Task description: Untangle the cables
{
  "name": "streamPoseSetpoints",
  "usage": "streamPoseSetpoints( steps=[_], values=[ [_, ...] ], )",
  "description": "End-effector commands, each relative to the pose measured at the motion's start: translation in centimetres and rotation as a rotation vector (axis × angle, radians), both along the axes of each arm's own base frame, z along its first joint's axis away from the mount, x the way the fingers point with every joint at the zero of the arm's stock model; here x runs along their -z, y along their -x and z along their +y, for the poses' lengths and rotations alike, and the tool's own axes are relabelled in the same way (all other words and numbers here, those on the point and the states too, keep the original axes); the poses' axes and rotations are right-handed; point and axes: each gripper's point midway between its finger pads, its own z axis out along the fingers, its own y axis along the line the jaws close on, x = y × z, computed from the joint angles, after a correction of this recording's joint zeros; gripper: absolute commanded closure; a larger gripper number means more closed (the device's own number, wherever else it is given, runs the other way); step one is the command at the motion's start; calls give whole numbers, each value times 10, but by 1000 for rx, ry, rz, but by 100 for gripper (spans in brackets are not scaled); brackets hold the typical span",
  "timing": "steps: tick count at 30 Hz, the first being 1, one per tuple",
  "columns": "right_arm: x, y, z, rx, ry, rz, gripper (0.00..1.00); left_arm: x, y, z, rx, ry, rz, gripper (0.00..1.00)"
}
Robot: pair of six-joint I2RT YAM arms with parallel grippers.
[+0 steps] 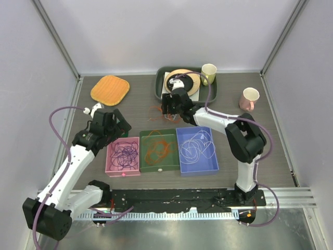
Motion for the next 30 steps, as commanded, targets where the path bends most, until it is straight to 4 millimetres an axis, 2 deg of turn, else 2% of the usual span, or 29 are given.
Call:
streamPoseSetpoints(
  steps=[1, 2, 3, 4, 5, 6, 7, 8, 10, 11, 12, 13, 15, 16, 18, 20, 21, 22, 25, 26, 30],
  values=[
    [11, -20, 9, 11, 14, 25, 37, -35, -37, 3, -51, -29, -122, 0],
    [17, -25, 12, 10, 17, 30, 45, -36, -43, 3, -54, -35, -129, 0],
    [21, -29, 13, 10, 20, 36, 49, -37, -47, 0, -48, -35, -133, 0],
    [26, -29, 15, 5, 25, 48, 50, -41, -51, -2, -41, -30, -141, 0],
    [20, -36, 19, 5, 16, 37, 52, -37, -57, -4, -36, -34, -132, 0],
    [35, -33, 17, 3, 46, 76, 53, -37, -59, -6, -31, -33, -130, 0],
    [36, -34, 18, 1, 43, 77, 57, -38, -63, -7, -32, -35, -130, 0],
    [35, -34, 20, -3, 34, 79, 70, -36, -66, -8, -27, -37, -125, 0],
    [27, -33, 23, -15, 16, 66, 84, -36, -68, -10, -16, -36, -121, 0],
    [21, -33, 25, -31, 10, 53, 95, -36, -70, -13, 0, -37, -126, 0],
    [13, -34, 26, -36, 6, 38, 98, -35, -71, -14, 6, -34, -127, 0],
    [-6, -36, 27, -38, -11, 4, 99, -35, -70, -18, 25, -27, -123, 0],
    [-30, -35, 28, -60, -17, -43, 99, -38, -71, -22, 51, -19, -139, 0],
    [-53, -34, 28, -68, -34, -82, 99, -36, -70, -24, 66, -14, -137, 0],
    [-79, -27, 32, -99, -46, -130, 99, -39, -72, -23, 74, -19, -158, 0],
    [-126, -19, 36, -130, -100, -217, 99, -40, -72, -27, 95, -12, -176, 0],
    [-141, -14, 38, -156, -114, -241, 99, -41, -72, -29, 123, -14, -185, 0],
    [-173, -5, 37, -172, -150, -292, 99, -46, -73, -37, 157, 10, -206, 0],
    [-228, 15, 45, -251, -247, -381, 99, -54, -75, -47, 227, 29, -261, 0],
    [-258, 24, 41, -265, -290, -434, 99, -55, -73, -54, 264, 47, -269, 0],
    [-337, 50, 37, -319, -436, -574, 99, -63, -72, -64, 337, 66, -305, 0]
  ],
)
